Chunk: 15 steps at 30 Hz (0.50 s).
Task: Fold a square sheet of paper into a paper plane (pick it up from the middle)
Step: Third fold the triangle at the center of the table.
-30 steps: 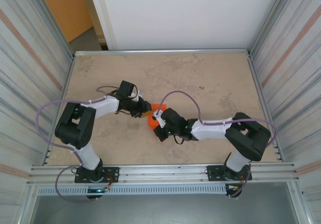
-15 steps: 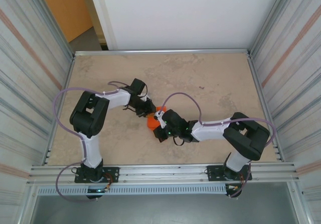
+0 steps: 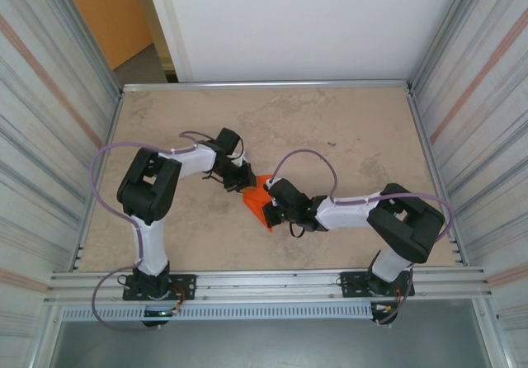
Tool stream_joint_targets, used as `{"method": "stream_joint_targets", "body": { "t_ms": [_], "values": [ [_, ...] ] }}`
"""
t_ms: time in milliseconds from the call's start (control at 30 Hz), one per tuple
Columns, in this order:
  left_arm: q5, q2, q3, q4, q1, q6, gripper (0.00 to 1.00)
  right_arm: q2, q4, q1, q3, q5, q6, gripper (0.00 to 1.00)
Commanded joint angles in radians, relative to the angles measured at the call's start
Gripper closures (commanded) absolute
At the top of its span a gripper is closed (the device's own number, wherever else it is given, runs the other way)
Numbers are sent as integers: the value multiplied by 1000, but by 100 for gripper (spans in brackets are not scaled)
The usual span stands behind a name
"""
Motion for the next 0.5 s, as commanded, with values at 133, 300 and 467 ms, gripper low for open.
{"method": "stream_joint_targets", "body": {
  "t_ms": [133,300,467],
  "values": [
    [-24,46,3,-65,-20,33,86,14,-42,-11,45,38,21,100],
    [-23,46,1,-65,-21,34,86,27,-44,-15,60,10,9,100],
    [-21,45,0,-62,-22,32,86,38,-52,-17,70,-10,7,100]
  ]
}}
